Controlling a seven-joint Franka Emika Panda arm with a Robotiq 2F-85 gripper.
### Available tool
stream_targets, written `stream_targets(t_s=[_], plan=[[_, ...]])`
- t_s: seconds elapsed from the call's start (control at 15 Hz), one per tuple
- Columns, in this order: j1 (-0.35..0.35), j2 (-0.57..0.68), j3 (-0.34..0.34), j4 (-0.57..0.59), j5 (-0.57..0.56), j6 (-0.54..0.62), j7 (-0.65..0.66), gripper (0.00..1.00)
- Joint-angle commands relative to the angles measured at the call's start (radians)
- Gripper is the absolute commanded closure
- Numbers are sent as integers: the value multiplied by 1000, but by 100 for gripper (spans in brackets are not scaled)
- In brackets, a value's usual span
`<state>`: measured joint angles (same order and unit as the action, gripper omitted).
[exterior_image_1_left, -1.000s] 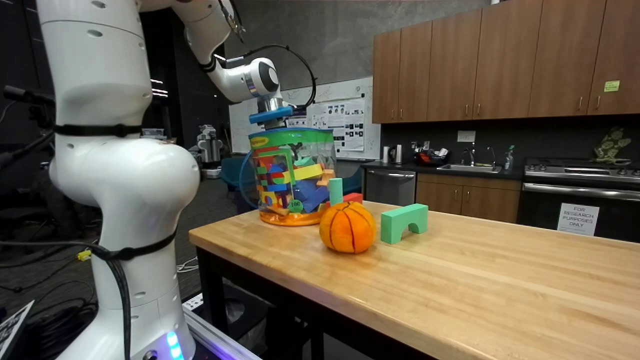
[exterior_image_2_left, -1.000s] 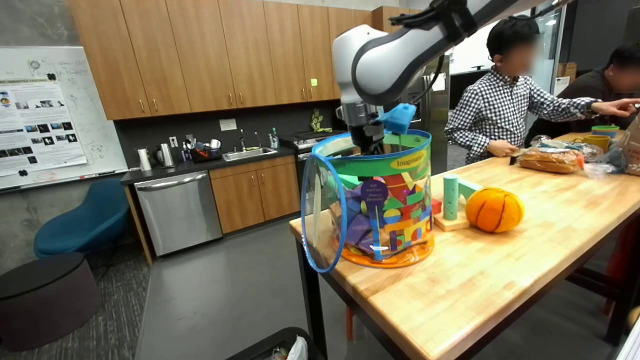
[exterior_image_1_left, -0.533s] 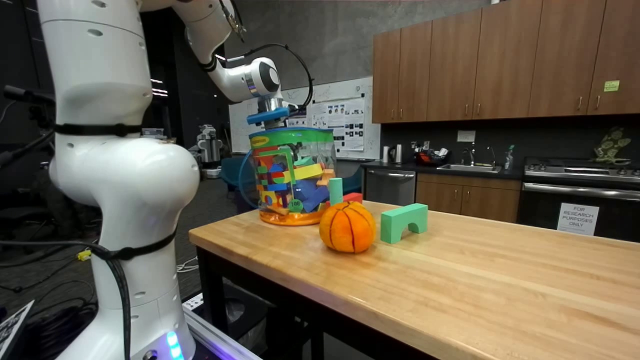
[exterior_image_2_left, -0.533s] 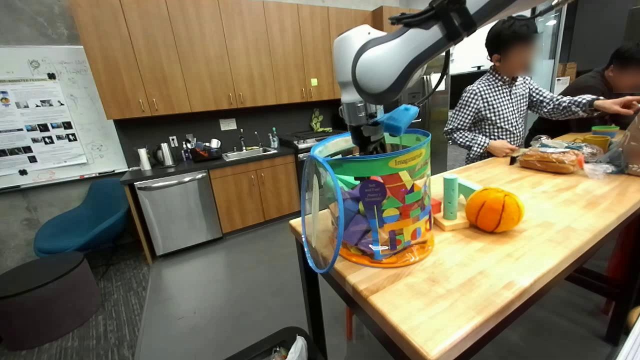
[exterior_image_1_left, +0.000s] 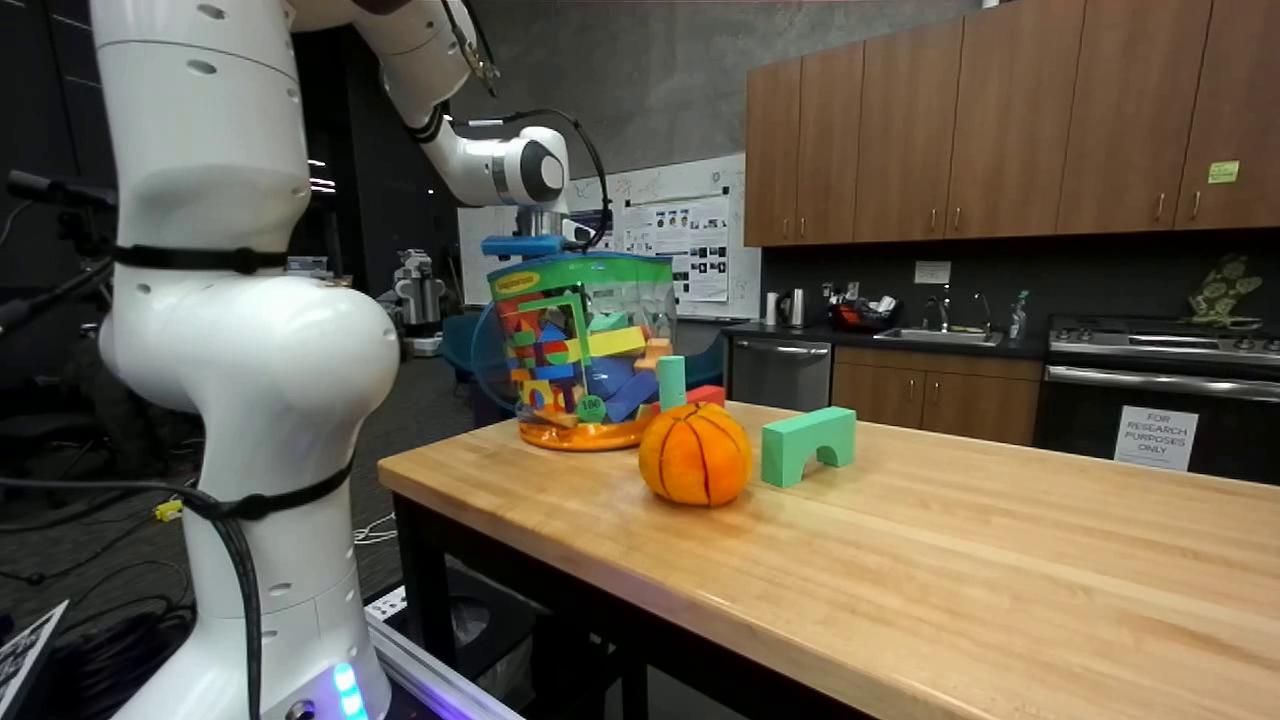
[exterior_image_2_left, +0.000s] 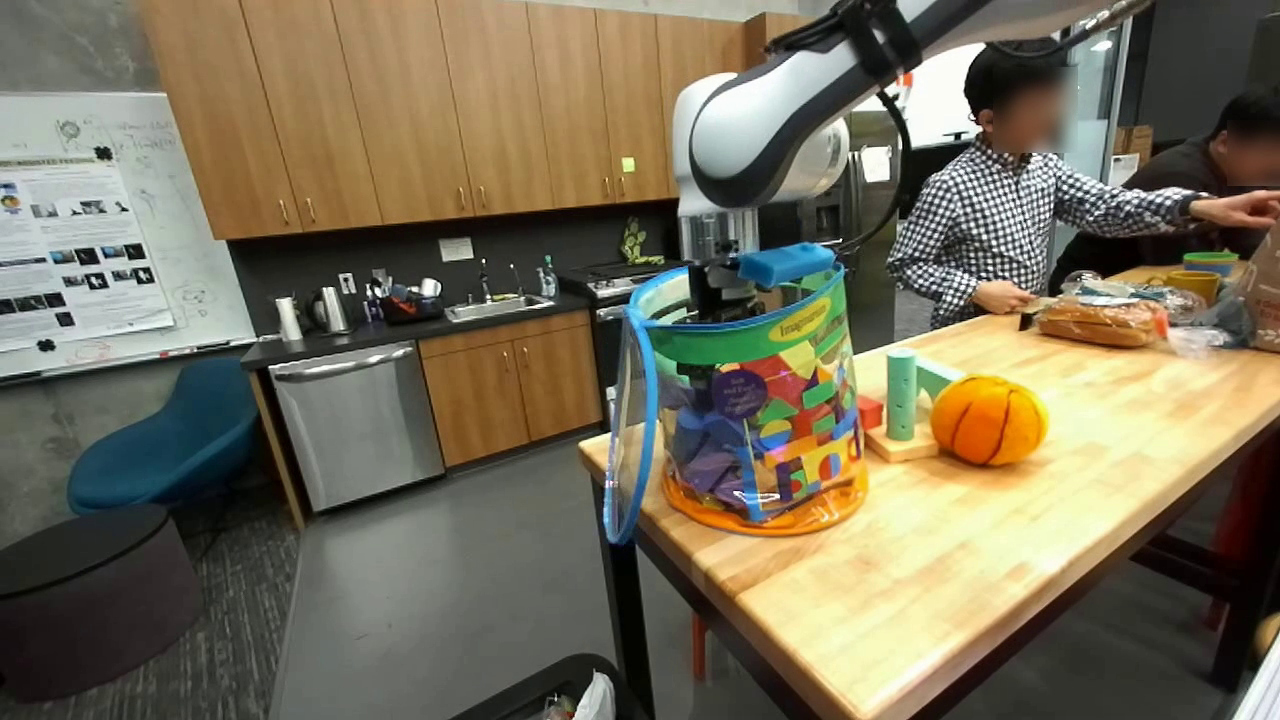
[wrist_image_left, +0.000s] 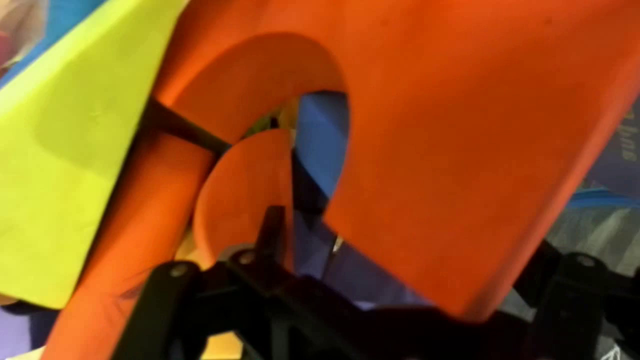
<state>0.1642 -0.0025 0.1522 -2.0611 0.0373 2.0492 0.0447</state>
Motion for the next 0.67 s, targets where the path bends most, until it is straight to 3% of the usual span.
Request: stream_targets(t_s=[0.0, 0.2, 0.27, 0.6], plan=[[-2, 52, 3, -37, 94, 72, 26, 0], [-3, 66, 2, -45, 126, 91, 31, 0], [-3, 69, 2, -40, 125, 92, 40, 18], [-2, 67, 1, -46, 113, 99, 62, 53]])
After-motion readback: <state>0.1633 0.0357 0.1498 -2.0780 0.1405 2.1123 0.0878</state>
